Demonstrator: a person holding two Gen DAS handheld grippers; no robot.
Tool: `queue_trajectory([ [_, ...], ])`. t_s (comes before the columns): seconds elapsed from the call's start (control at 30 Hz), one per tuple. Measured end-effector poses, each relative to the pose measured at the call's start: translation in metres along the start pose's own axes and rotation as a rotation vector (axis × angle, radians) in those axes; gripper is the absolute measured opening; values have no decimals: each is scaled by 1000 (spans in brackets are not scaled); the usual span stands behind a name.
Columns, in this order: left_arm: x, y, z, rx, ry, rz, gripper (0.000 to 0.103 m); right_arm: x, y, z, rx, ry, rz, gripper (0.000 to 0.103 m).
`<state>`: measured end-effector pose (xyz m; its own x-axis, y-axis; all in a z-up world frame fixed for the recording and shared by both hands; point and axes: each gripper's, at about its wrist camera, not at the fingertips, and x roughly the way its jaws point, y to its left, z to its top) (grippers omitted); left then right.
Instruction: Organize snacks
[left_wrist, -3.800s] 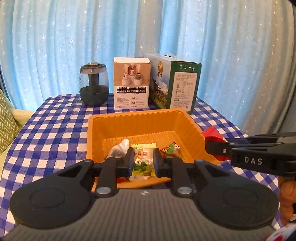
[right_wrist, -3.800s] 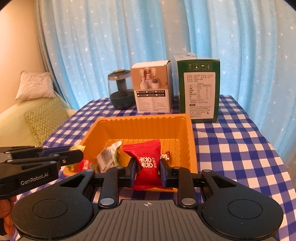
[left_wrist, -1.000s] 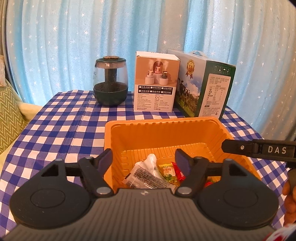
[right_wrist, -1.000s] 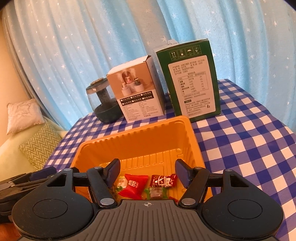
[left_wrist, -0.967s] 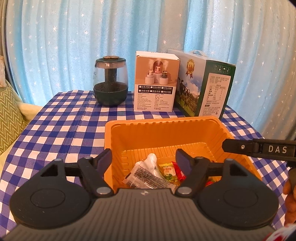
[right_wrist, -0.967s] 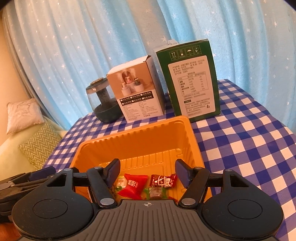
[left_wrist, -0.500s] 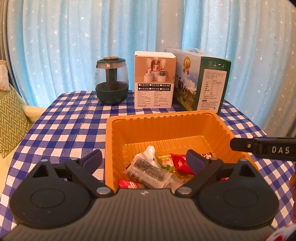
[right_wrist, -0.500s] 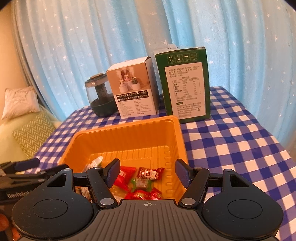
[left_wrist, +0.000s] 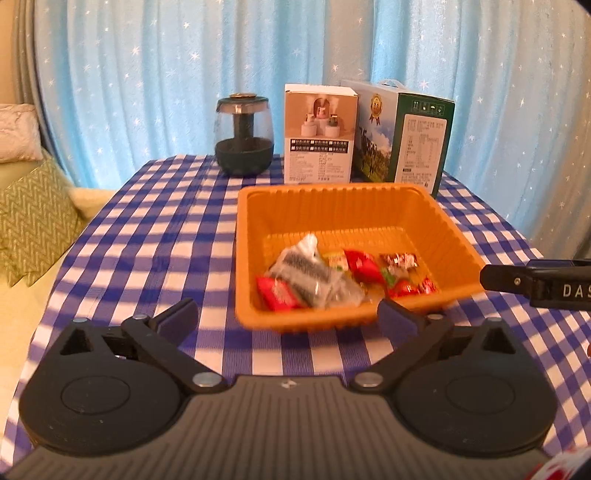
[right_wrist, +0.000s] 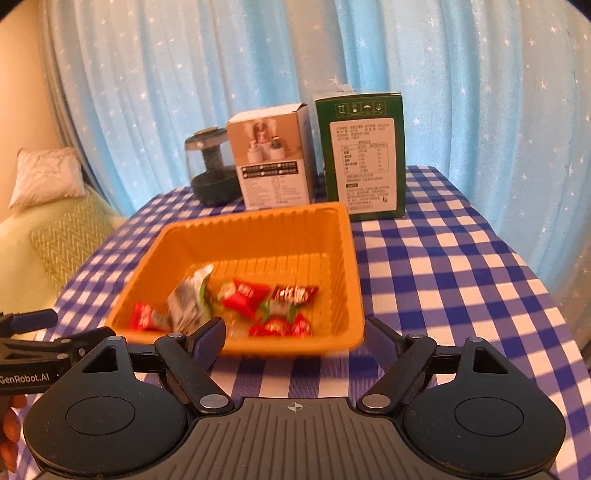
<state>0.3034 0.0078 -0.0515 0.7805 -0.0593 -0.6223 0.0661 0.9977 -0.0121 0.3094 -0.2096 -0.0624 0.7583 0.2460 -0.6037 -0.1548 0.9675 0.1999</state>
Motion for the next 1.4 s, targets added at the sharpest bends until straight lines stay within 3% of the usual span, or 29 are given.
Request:
queue_trajectory([
  [0.3, -67, -6, -20, 24, 25, 31, 102, -66, 17, -25, -43, 6, -16, 82],
  [0.73, -168, -19, -34, -41, -5, 9, 102, -161, 35, -42, -9, 18, -23, 82],
  [1.4, -243, -22, -66, -82, 19, 8, 103, -243, 64, -85, 2, 50, -41, 82],
])
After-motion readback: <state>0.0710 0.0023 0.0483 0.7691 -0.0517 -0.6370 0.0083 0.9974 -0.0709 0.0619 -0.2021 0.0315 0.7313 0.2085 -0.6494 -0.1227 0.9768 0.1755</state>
